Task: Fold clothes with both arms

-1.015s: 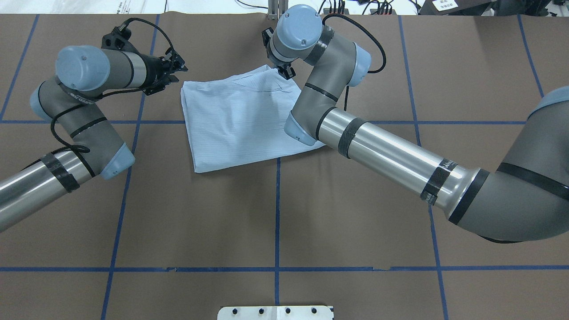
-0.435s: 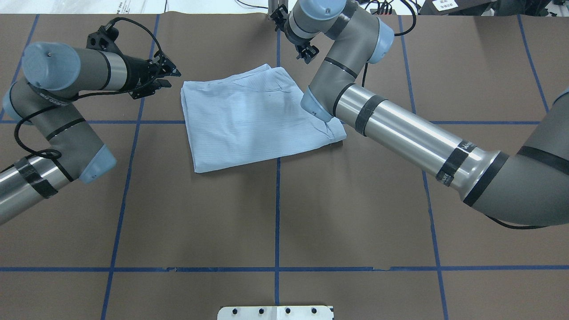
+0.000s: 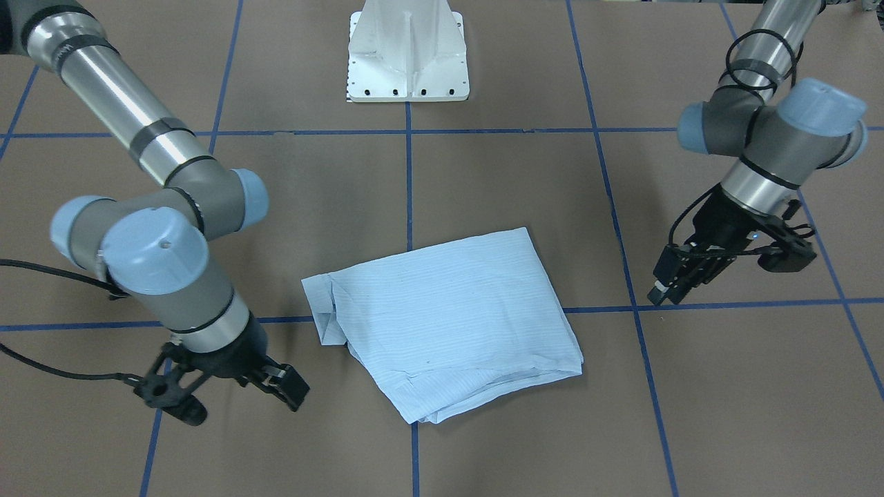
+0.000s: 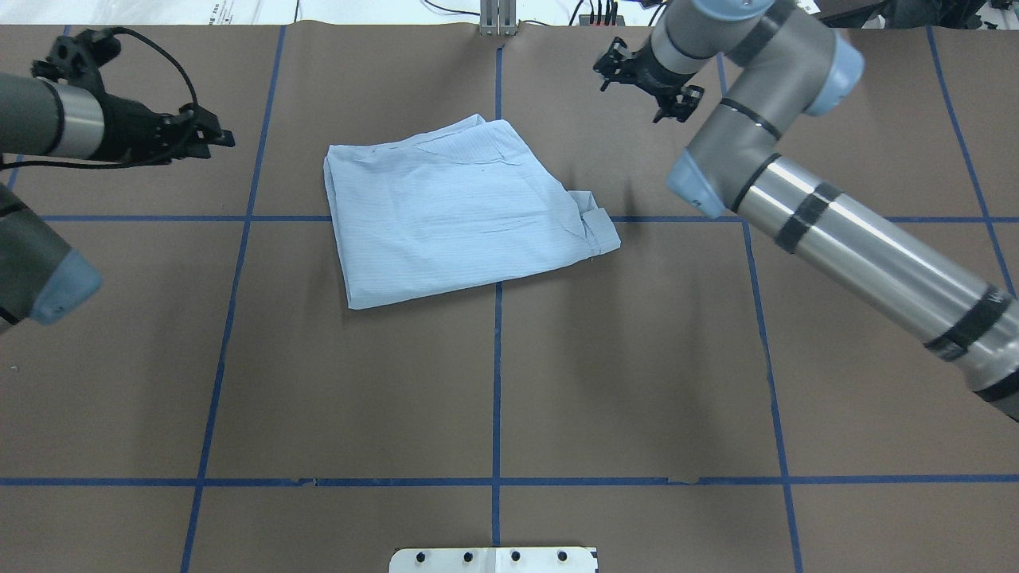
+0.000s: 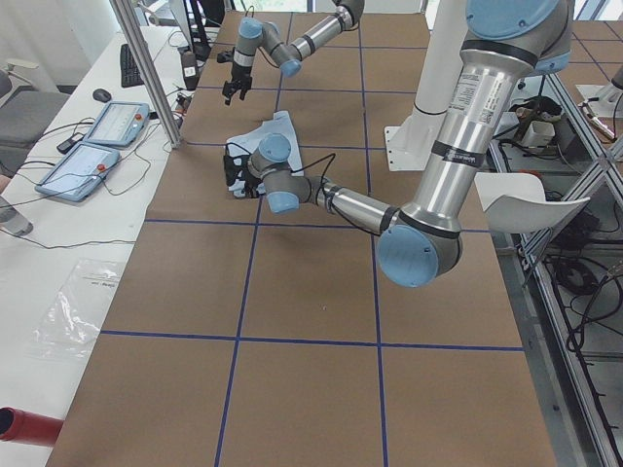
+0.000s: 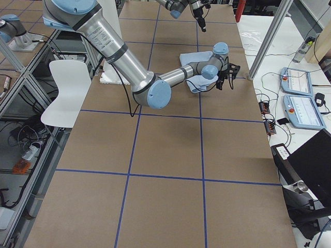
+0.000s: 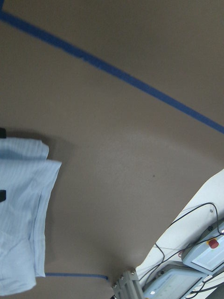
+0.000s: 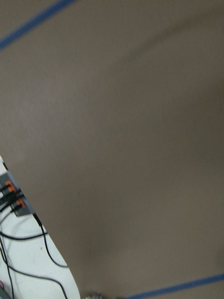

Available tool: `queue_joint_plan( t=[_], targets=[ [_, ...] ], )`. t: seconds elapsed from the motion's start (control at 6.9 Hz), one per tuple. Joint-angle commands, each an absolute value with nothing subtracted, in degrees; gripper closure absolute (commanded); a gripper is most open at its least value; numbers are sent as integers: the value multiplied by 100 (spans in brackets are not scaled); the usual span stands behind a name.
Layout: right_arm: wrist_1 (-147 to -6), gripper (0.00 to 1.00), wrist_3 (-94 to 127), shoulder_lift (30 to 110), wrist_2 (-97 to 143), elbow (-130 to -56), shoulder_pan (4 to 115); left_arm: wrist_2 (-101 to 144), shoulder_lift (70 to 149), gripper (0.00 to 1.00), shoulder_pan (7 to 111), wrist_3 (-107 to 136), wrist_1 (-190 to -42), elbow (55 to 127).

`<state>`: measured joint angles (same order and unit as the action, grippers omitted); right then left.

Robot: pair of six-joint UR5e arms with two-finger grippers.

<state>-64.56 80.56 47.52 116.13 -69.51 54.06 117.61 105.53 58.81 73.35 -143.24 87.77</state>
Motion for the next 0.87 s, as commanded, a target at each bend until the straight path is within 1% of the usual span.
queue_joint_plan(
  t=[0.0,0.15,0.29,0.44,0.58,0.73],
  targets=[
    [-7415,0,6476,6547,11927,-8946,5958,12425,10136,46,7025,5651,-14256,8798],
    [-7827,0,5703,7348,11962,-9730,6133,12680,9960,45,7710,4790,-14230,8728],
    [-7875,0,4921,7939,12110,-9956,6326,12831,9593,0,8169,3668,-14229,8701],
    [-7831,0,4330,8319,12398,-9967,6598,12928,9371,0,8269,2447,-13951,8571],
    [-7840,0,3837,8697,12871,-10097,7166,13129,9308,0,8288,1234,-13287,8648],
    [-7892,0,3188,9049,13198,-10212,7633,13200,9229,0,8279,874,-12697,8979]
  ],
)
